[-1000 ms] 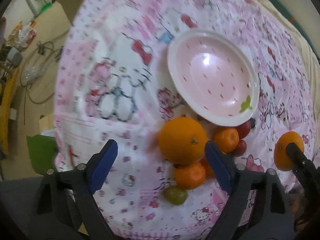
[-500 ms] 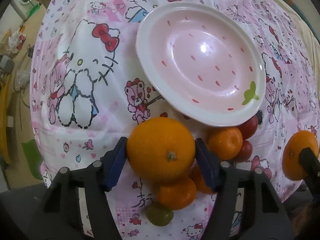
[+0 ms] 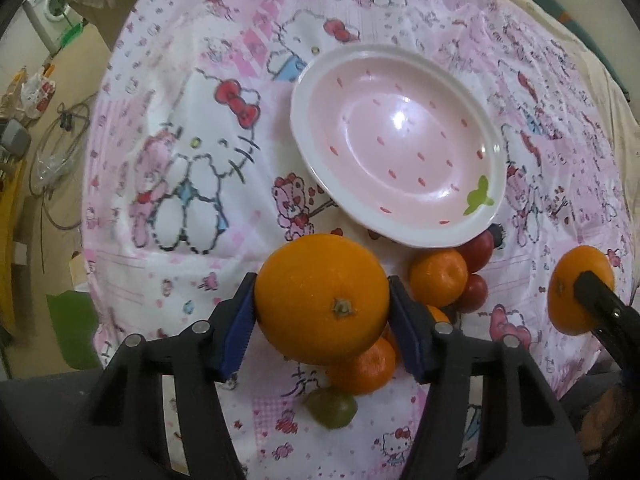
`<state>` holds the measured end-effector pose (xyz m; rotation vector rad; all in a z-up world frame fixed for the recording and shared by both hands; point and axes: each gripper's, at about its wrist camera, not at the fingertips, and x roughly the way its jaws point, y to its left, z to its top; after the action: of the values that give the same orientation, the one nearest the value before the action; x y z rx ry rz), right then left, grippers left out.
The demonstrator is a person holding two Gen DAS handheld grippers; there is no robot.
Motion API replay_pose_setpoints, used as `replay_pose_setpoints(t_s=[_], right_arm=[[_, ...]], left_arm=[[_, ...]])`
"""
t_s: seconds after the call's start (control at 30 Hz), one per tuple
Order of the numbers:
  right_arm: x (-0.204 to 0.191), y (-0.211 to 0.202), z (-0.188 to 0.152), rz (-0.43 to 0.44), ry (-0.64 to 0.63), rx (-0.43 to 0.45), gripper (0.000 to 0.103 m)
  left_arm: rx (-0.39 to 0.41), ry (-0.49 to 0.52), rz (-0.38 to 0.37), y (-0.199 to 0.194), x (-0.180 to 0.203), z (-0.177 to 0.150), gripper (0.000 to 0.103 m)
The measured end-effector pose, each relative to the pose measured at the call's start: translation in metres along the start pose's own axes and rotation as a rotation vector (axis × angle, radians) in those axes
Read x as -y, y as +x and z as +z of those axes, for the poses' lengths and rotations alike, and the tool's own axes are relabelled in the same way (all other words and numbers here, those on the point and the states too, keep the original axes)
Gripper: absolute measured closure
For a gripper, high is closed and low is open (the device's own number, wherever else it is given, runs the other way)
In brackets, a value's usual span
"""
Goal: Organize fruits
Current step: 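Carry the orange onto the plate and open the right gripper while the left holds its orange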
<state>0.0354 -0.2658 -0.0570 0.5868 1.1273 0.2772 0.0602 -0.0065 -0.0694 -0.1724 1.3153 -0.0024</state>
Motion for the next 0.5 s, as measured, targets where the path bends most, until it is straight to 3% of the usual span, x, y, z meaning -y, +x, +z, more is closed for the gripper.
replay_pose_setpoints(t_s=[0.23, 0.5], right_arm=[[-0.009, -0.013, 0.012, -0.020, -0.063, 0.036, 0.043], [-0.024, -0.019, 0.040, -0.005, -0.129, 0.056, 0.043]], left_arm=[[0.084, 0.025, -0.012, -0.043, -0.003, 0.013, 0.045], [0.123, 0.070, -0.010, -0.055, 0.014, 0.049, 0.045]])
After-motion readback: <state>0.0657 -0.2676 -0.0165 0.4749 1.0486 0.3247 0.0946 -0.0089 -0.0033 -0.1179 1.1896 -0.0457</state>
